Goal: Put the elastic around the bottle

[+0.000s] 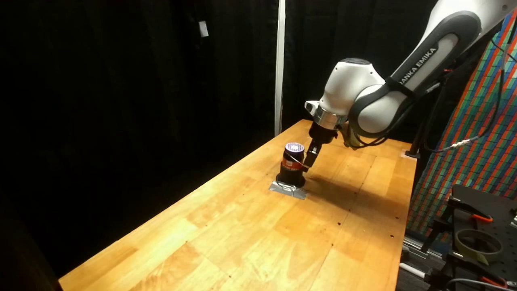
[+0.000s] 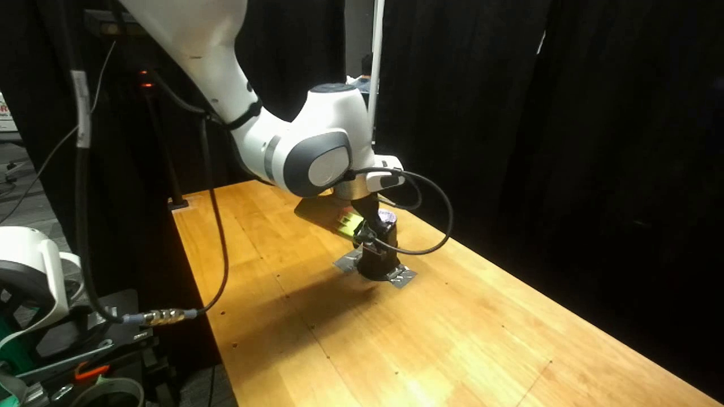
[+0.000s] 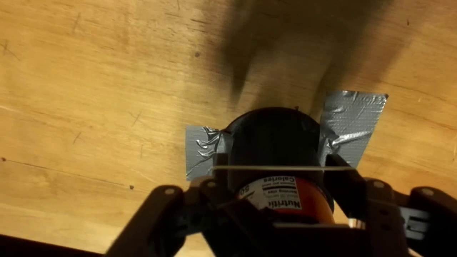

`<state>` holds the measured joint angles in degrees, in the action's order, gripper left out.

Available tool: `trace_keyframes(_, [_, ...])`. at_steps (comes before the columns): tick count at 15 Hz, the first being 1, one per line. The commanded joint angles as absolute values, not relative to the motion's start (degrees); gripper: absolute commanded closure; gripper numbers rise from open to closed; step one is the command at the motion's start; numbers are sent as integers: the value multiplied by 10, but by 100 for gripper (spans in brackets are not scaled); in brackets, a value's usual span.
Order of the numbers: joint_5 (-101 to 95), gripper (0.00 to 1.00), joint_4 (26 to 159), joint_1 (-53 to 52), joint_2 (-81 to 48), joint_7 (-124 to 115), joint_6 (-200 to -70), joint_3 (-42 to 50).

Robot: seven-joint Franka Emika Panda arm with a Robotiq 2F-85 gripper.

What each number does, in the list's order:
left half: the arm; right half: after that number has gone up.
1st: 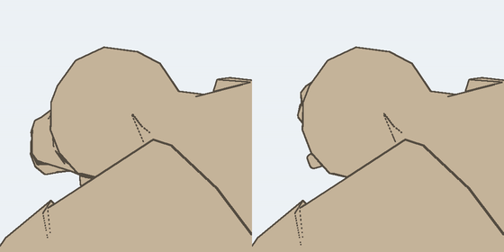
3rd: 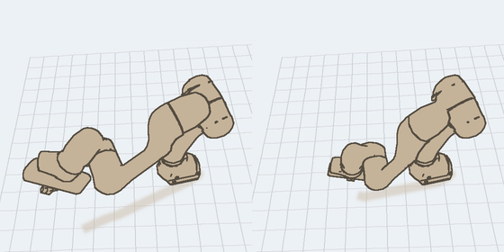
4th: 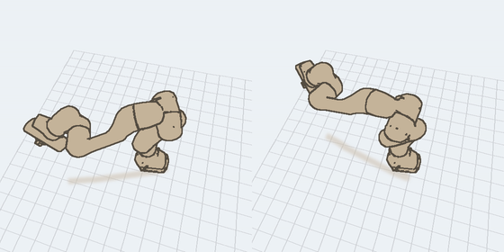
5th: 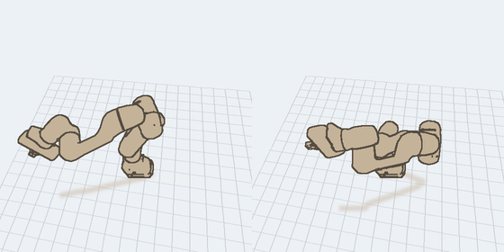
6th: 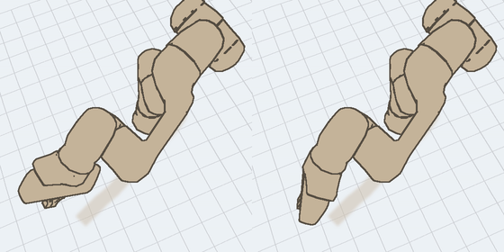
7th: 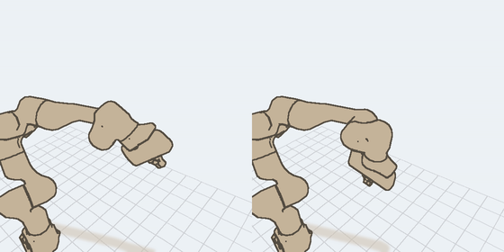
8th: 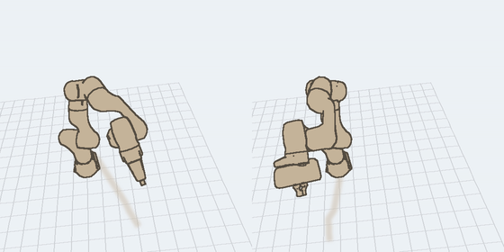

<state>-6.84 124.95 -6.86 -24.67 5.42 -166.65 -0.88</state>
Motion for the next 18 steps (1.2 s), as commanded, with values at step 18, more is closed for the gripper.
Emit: trace_keyframes(18, [-104,86,1564,-74,-254,192,-2440,44])
